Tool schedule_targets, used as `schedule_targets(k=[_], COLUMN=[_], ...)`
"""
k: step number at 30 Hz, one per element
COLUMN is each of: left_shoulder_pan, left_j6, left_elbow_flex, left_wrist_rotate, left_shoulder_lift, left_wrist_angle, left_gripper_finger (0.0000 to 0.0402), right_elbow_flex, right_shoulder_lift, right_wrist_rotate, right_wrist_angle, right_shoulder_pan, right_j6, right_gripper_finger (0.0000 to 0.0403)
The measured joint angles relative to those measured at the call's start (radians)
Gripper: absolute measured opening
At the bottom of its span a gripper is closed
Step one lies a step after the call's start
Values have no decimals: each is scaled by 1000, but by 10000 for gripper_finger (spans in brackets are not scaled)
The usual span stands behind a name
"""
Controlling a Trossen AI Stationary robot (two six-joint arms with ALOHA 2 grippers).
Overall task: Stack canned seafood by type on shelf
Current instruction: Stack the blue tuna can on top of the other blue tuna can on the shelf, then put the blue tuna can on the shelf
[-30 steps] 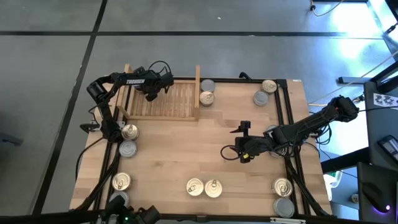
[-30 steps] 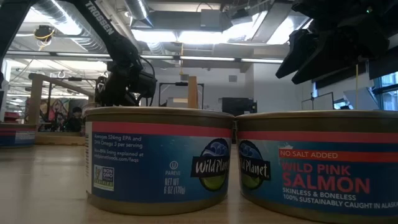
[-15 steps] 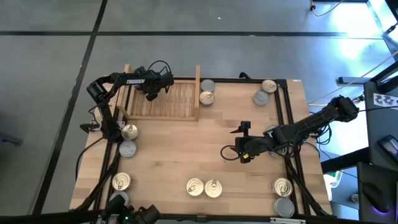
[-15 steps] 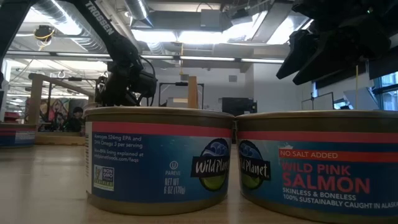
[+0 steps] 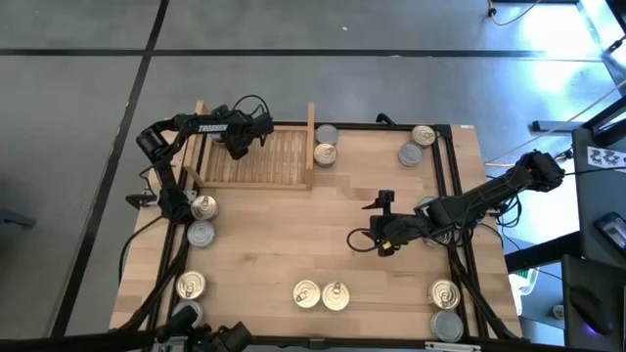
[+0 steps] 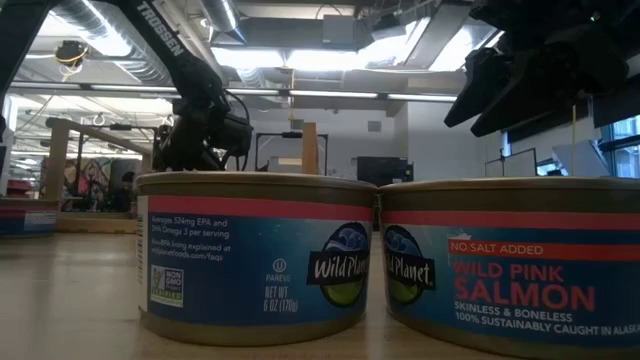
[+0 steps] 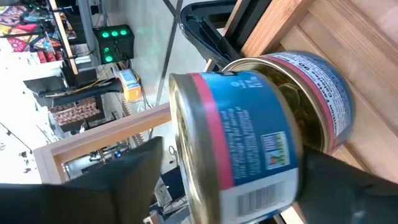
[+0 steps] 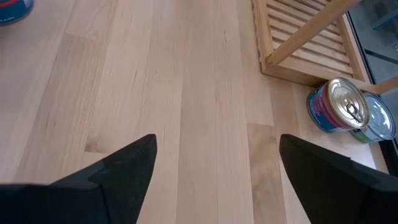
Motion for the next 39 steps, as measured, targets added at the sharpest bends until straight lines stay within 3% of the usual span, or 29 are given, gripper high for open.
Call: schedule_targets(k=[3, 5, 26, 35, 39], left_shoulder_pan=[-1, -8, -45, -54, -53], left_j6=[0, -1, 45, -5, -7], left_elbow_flex=[0, 0, 0, 36, 42], left_wrist_rotate=[4, 14, 40, 221, 224], left_shoulder_lift=[0, 0, -4, -124, -164], left_wrist_angle=[0, -1, 7, -34, -39], left_gripper_finger=[384, 395, 379, 379, 379], right_elbow_flex=[0, 0, 0, 0, 0], right_shoulder_lift=[0, 0, 0, 0, 0], right_wrist_rotate=[0, 0, 1, 2, 2], right_wrist_angle=[0, 0, -1, 1, 0], right_shoulder_pan=[0, 0, 0, 0, 0], right_j6=[0, -1, -3, -4, -4], right_gripper_finger=[340, 340, 340, 340, 340])
